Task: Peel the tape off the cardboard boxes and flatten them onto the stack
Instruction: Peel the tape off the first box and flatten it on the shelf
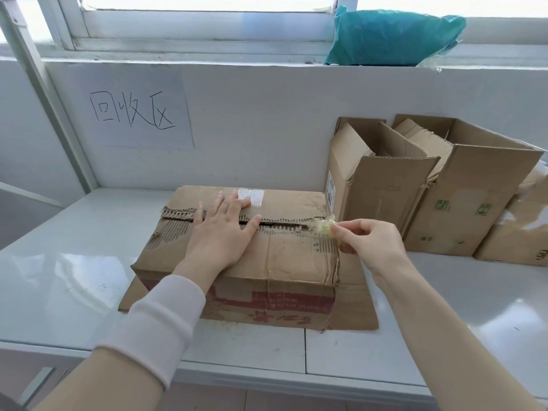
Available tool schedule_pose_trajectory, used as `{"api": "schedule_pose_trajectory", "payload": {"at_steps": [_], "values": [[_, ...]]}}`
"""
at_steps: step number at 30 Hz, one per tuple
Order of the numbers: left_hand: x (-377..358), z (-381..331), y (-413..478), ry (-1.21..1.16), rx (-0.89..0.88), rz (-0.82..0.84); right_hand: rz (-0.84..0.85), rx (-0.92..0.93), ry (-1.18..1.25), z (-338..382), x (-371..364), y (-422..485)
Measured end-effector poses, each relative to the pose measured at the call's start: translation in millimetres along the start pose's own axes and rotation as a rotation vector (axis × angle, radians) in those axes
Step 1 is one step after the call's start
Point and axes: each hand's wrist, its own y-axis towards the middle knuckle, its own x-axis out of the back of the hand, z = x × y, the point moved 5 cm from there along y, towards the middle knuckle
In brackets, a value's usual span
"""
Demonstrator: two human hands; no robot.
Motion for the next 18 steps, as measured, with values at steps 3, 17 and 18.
{"api": "schedule_pose_trajectory", "payload": {"at_steps": [3,17,18], "values": [[-1.0,0.1,1.0,-0.006,-0.008,0.008,-0.203,0.052,-0.019,-13.5,12.3,11.9],[-4.8,2.9,9.6,-0.007,0.019,0.013,-0.191,0.098,-0.730,-141.3,63.1,-67.1],[-4.7,2.8,9.1,-0.001,0.018,0.008,-0.171,0.071,-0.699,-136.7,68.3,-65.7]]}}
